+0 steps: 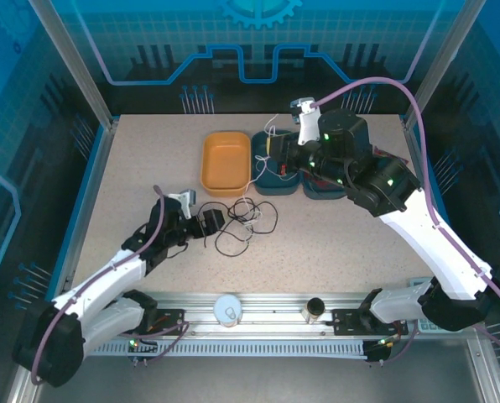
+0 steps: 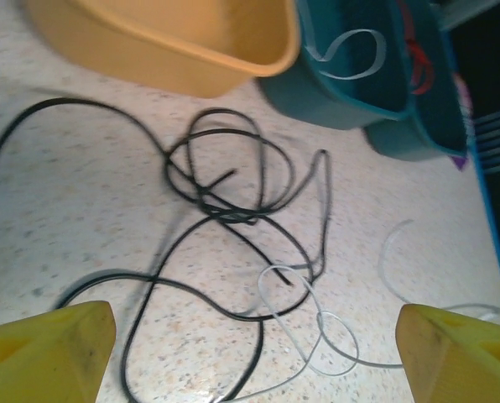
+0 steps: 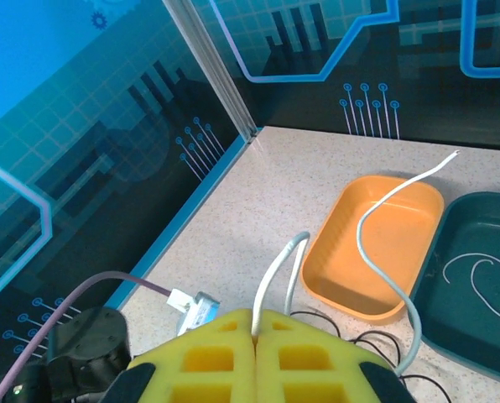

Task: Untangle the cables
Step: Untie the cable.

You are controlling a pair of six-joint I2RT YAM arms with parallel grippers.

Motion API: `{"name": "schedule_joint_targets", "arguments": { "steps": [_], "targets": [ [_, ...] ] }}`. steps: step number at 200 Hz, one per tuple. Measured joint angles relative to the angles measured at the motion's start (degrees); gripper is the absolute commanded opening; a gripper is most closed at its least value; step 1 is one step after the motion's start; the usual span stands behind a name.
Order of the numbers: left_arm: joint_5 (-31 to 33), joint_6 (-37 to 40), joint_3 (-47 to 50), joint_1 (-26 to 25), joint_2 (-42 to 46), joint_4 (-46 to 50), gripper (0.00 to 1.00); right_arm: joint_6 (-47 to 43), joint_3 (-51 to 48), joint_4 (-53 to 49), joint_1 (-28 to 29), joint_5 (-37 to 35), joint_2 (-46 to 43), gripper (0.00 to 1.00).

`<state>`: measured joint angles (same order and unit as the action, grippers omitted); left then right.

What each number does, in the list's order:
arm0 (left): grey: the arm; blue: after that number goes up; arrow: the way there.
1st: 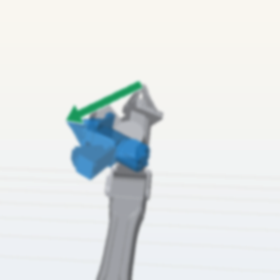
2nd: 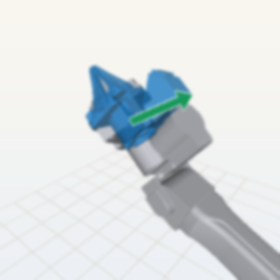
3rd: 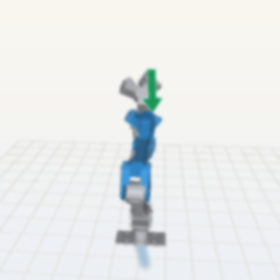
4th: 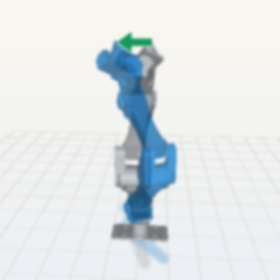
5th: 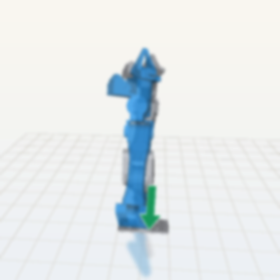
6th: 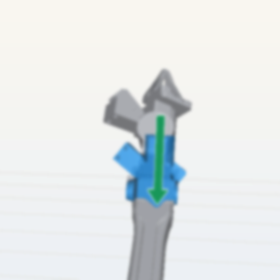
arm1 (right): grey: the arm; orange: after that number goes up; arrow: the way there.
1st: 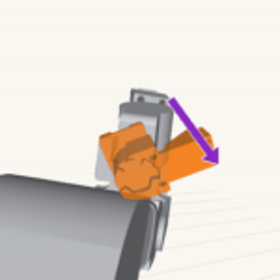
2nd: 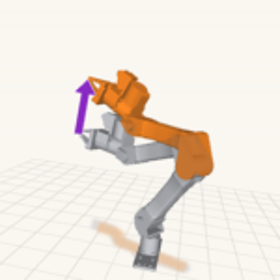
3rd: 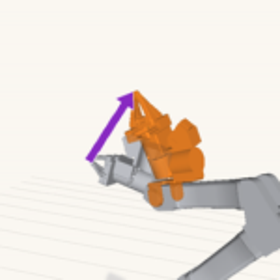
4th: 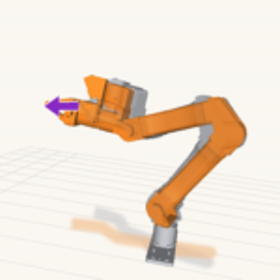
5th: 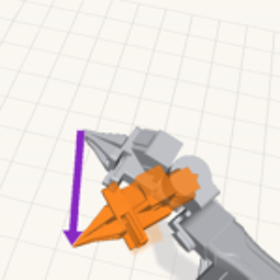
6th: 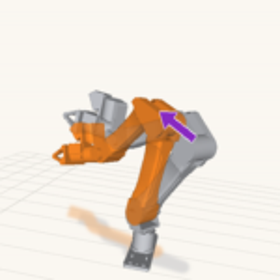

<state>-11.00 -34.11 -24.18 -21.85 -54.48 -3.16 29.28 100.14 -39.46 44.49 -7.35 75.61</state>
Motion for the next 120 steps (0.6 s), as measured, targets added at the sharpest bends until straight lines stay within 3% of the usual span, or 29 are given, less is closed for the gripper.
{"name": "schedule_joint_targets", "arguments": {
  "steps": [51,91,120],
  "targets": [
    [-6.88,11.8,9.77,-4.0,3.52,-19.28,0.77,0.04,1.73,-1.68,0.0,-1.31,0.87,0.0],
    [-5.57,19.37,9.94,-12.15,-2.49,-26.93,0.76,0.28,3.06,-2.1,0.0,-1.64,1.68,0.0],
    [-2.36,20.37,10.1,-13.27,-9.84,-32.89,0.75,0.7,3.3,-2.16,0.0,-1.62,2.21,0.0]
  ]
}}
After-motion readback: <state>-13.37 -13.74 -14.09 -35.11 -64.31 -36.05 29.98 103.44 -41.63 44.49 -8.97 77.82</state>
